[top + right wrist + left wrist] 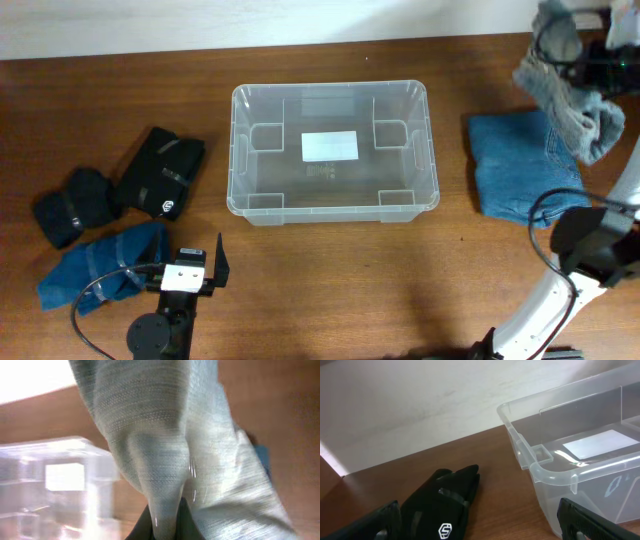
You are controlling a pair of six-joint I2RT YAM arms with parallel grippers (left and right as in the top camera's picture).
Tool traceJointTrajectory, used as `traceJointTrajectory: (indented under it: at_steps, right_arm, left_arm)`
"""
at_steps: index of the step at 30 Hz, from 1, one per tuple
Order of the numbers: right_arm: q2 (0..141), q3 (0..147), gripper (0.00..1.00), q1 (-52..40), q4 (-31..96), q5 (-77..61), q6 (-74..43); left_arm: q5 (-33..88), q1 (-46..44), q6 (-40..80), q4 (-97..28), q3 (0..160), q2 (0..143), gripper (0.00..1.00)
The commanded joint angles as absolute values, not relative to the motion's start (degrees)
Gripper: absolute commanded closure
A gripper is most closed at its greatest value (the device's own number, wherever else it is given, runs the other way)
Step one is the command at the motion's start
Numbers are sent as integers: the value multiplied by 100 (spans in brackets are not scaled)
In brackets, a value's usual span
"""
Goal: Pack container
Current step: 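Lift the light-blue jeans with the right gripper and lower into the bin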
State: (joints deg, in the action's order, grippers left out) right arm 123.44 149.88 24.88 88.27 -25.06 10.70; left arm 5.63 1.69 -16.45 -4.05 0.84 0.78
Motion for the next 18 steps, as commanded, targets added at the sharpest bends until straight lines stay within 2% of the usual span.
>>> traceJointTrajectory:
  at_steps: [1, 9, 14, 18]
  right_arm:
    - [12147, 15867, 96, 1905, 8967, -2818, -202]
    - [12143, 17185, 96, 845, 9048, -2740, -3020]
    - [12143, 17251, 96, 268, 9098, -2696, -3559]
    - [12147, 17229, 96, -314, 9282, -2104, -3854]
  left_arm:
    - [626, 202, -1588, -412, 54, 36, 1]
    - [626, 202, -1588, -412, 54, 36, 1]
    - [626, 202, -1588, -412, 54, 36, 0]
    - [626, 202, -1588, -412, 54, 36, 1]
